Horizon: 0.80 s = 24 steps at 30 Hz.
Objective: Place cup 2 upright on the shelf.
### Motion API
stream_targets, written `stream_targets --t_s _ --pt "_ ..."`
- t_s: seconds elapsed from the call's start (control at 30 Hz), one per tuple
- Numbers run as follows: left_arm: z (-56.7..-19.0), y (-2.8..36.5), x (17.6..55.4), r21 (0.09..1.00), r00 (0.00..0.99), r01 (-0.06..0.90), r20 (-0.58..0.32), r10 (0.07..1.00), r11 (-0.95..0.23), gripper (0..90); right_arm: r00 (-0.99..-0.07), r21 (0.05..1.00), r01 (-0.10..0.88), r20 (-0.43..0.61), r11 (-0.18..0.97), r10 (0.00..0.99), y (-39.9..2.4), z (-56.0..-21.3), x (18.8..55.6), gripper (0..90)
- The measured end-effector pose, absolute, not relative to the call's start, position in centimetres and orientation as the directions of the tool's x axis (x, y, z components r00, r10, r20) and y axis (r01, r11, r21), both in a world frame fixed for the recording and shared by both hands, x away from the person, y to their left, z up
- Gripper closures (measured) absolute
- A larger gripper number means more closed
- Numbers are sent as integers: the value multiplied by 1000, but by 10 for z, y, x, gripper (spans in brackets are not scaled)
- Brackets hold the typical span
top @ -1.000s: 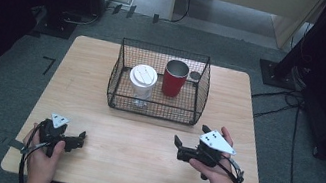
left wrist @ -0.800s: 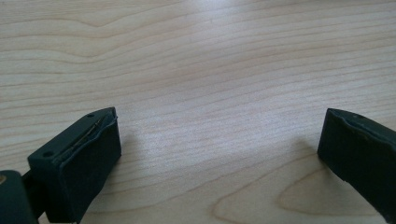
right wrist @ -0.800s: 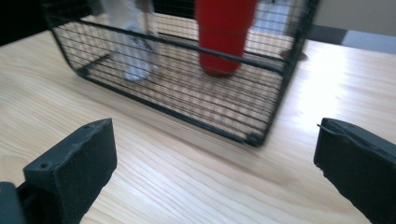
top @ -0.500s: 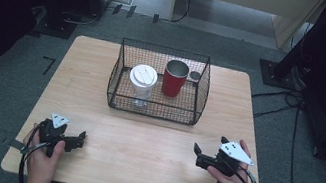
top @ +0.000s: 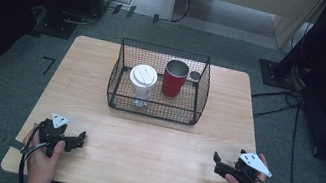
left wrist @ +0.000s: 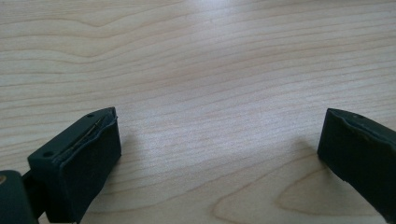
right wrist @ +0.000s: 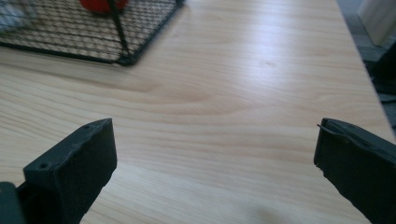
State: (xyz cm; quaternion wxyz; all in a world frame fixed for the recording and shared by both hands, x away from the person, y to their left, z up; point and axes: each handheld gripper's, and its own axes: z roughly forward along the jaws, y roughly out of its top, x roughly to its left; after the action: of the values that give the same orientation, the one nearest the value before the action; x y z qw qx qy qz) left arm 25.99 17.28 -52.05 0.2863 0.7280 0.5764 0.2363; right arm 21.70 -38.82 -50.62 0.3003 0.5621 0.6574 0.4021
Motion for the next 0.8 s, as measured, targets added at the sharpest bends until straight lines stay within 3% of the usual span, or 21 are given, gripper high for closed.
stream_targets --t_s 0.47,0.57,0.73,0.8 --pt "-521 173 260 689 224 704 14 975 -171 0 -104 802 591 -28 84 994 -417 -525 207 0" --pt "-521 173 260 690 224 704 13 975 -171 0 -98 739 664 -69 117 993 -417 -528 209 0" --pt "-521 173 260 690 224 703 14 975 -171 0 -85 733 674 -39 86 996 -419 -528 211 0" --pt "-521 173 260 690 223 703 14 975 -171 0 -63 718 696 24 26 998 -423 -529 213 1"
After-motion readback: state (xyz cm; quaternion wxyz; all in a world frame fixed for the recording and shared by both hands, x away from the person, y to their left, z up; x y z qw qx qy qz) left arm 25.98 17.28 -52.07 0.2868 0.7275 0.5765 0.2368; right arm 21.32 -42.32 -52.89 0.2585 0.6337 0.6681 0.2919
